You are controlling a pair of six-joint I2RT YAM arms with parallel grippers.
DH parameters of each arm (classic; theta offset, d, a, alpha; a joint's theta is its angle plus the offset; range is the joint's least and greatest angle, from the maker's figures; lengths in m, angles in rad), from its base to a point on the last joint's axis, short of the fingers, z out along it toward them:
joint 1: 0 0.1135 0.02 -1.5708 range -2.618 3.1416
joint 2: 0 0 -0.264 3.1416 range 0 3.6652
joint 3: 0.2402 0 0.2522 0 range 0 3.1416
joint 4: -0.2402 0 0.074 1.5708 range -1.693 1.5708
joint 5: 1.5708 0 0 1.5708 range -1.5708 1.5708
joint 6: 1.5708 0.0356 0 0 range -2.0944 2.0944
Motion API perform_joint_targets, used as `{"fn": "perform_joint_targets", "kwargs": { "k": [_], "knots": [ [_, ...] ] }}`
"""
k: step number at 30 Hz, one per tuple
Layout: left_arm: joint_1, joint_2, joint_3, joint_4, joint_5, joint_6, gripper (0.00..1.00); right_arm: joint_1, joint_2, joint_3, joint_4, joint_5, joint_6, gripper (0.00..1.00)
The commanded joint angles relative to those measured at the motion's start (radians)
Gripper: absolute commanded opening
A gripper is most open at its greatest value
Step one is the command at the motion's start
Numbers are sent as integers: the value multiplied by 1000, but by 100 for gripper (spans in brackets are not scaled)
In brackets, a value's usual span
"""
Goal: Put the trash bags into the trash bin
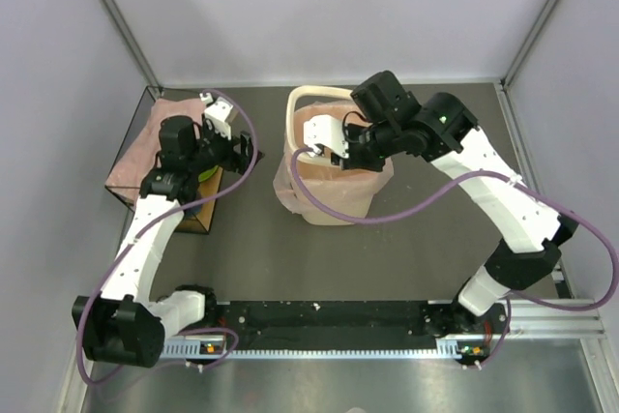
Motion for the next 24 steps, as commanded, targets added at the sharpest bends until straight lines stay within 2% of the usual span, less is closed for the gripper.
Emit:
{"fn": "perform_joint_targets", "kwargs": {
  "k": [1,17,19,20,21,23,24],
  "knots": [
    [6,-38,-22,41,-10,-5,82,20,14,3,-264,-1,43,0],
    [7,-75,-44,15,-1,4,82,59,42,-89,-264,40,5,1],
    [7,-73,-42,15,-1,6,82,65,43,-83,-262,38,9,9],
    [6,-73,-42,14,-2,7,82,66,43,-72,-262,38,9,18],
    [7,-73,-41,14,-4,6,83,68,42,-66,-264,38,8,33],
    [7,-70,-27,12,1,3,83,71,40,-42,-262,41,10,41],
    [7,-67,-19,6,0,3,83,70,37,-35,-264,46,9,51]
  ]
}}
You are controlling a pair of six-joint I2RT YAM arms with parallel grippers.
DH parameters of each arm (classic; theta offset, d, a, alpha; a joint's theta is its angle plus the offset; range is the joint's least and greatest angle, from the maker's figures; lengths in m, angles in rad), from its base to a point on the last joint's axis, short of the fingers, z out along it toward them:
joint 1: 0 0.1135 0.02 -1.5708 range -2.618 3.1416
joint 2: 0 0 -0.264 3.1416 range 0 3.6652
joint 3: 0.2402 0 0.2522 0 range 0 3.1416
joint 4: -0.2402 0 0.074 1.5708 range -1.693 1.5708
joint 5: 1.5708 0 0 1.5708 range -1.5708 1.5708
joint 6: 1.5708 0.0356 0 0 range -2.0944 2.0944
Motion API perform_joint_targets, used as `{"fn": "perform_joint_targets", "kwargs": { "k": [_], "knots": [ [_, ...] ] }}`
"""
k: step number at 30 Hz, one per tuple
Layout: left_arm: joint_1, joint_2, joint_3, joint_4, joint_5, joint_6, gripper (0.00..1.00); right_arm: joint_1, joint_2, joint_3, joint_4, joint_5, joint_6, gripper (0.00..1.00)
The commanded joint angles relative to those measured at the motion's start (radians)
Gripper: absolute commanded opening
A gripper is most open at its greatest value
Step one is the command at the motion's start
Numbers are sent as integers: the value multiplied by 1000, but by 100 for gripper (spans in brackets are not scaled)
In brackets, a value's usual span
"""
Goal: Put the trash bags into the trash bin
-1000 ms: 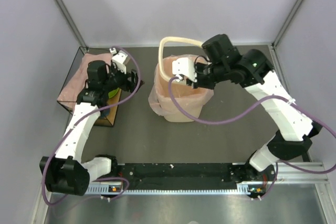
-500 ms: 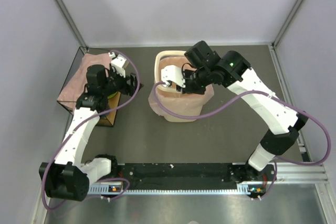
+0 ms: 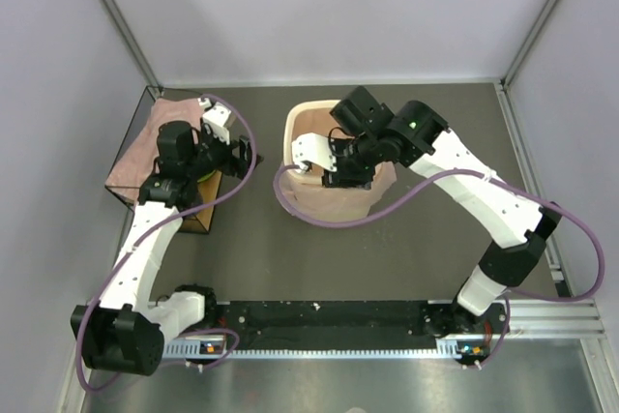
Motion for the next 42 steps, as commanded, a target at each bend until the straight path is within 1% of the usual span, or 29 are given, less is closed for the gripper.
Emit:
{"fn": "perform_joint_targets", "kwargs": {
  "k": [1,3,5,6,8,9,11,13,14,15,16,18,19,21,22,24,25,29,34,36,38,42],
  "knots": [
    [4,-15,40,2,3,0,83,21,-18,59,-271,-4,8,56],
    [6,-8,64,-13,3,9,83,23,-36,65,-271,1,6,61],
    [6,-1,109,-41,15,13,83,21,-59,65,-271,3,9,62],
    [6,8,124,-50,27,18,83,21,-67,67,-271,4,11,66],
    [6,18,167,-71,64,19,82,17,-81,86,-271,-3,17,70],
    [6,27,176,-73,116,33,81,10,-85,103,-271,-29,20,76],
    [4,31,196,-67,162,30,78,-20,-81,171,-271,-69,52,78],
    [1,39,211,-56,190,20,76,-86,-78,212,-254,-141,89,78],
    [0,50,219,-52,191,16,73,-112,-78,250,-245,-169,104,78],
    [-8,59,228,-55,194,27,72,-181,-81,261,-228,-231,124,78],
    [-14,65,242,-55,191,36,70,-215,-88,263,-210,-267,175,77],
    [-40,91,265,-55,177,61,67,-316,-96,236,-147,-359,222,74],
    [-51,99,271,-55,170,67,66,-348,-98,226,-121,-379,274,72],
    [-75,128,296,-64,165,87,63,-393,-95,200,-69,-431,312,69],
    [-88,136,304,-71,158,99,63,-443,-92,194,-50,-447,350,69],
    [-128,156,325,-106,122,153,62,-499,-75,180,5,-497,396,68],
    [-141,160,331,-119,115,174,62,-552,-66,180,17,-519,439,69],
    [-226,163,342,-196,53,286,61,-641,-24,194,40,-592,502,68],
    [-240,139,328,-260,59,358,60,-669,19,203,65,-614,531,68],
    [-240,125,325,-278,55,378,60,-669,42,225,83,-622,528,67],
    [-238,113,330,-282,24,380,61,-669,83,263,109,-628,531,63],
    [-220,105,345,-262,-5,340,66,-671,134,272,183,-617,531,56]
  ]
}}
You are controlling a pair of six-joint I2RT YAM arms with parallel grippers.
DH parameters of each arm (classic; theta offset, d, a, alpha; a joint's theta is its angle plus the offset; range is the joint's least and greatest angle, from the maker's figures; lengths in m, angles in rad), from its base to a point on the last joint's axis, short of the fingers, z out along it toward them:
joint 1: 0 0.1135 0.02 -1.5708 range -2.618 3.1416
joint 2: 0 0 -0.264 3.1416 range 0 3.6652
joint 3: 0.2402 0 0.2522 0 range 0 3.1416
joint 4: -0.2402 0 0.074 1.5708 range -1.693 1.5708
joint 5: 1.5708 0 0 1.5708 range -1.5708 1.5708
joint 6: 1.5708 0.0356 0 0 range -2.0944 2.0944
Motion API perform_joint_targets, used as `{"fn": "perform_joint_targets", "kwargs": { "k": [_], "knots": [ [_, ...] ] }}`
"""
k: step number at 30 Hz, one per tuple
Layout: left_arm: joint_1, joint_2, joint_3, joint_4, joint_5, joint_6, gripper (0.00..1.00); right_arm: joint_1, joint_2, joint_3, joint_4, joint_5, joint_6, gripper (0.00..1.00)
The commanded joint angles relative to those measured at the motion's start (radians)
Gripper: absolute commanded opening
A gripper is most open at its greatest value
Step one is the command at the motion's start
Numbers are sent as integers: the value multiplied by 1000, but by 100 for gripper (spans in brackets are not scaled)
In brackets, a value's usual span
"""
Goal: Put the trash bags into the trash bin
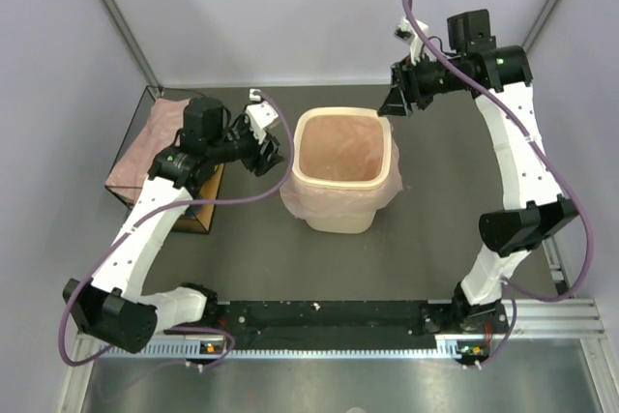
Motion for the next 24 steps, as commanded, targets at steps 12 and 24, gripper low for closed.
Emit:
{"fn": "perform_joint_targets", "kwargs": {
  "k": [12,24],
  "knots": [
    [53,-19,66,42,-3,-83,67,-7,159,22,252,-49,114,40],
    [53,-6,66,56,15,-105,67,-7,81,-166,250,-135,70,26]
  ]
}}
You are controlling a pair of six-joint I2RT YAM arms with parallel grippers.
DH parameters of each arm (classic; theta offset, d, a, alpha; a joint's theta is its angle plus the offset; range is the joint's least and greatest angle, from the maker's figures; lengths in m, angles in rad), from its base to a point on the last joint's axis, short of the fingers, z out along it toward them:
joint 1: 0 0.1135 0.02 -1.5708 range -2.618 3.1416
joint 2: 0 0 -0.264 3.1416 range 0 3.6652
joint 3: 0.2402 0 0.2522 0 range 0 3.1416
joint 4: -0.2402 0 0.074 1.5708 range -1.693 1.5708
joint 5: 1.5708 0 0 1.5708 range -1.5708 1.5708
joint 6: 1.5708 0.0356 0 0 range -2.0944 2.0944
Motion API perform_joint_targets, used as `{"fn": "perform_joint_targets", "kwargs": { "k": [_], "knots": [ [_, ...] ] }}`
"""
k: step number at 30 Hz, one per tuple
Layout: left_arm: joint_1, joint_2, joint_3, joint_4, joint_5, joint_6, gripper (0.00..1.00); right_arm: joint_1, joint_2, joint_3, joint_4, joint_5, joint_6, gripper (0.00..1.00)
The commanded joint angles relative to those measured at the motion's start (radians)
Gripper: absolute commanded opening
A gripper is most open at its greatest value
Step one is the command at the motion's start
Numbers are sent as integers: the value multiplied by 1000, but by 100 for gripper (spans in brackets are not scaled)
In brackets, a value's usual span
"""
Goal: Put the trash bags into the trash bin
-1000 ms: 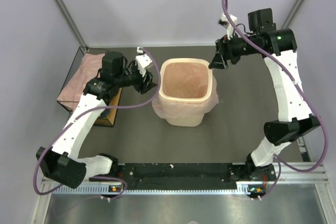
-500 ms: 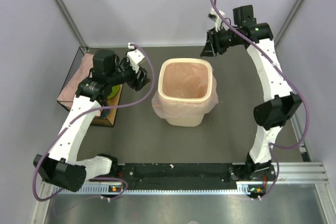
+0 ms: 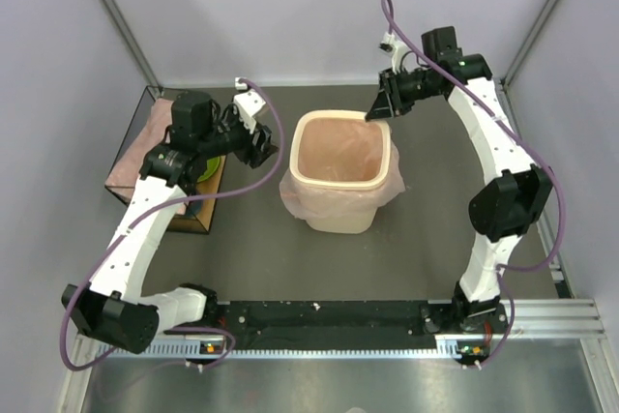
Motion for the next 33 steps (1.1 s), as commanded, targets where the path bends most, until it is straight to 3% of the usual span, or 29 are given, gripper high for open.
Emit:
{"fn": "perform_joint_targets", "kwargs": {
  "k": [1,5,7,8,10,13,16,20,25,33],
  "knots": [
    [3,10,25,48,31,-30,67,-4,-64,15,27,-44,-22,26],
    [3,21,48,51,34,-59,68,-6,-78,49,27,-46,-30,29],
    [9,20,61,70,41,-76,70,-6,-91,57,24,-58,-47,36],
    [12,21,67,74,43,-94,71,-6,-110,57,25,-67,-53,55],
    [15,29,82,82,32,-111,73,-6,-137,45,25,-67,-71,66],
    [24,59,143,87,23,-180,75,-6,-180,46,27,-81,-77,65],
    [24,96,199,117,136,-244,71,-6,-199,33,36,-155,-9,59],
    [18,180,231,211,279,-489,63,-6,-199,-69,59,-270,110,53],
    [1,288,233,269,364,-638,58,-6,-190,-170,70,-264,145,52],
    [-66,287,104,199,311,-605,56,-27,-237,-326,33,-264,122,49]
  ]
}}
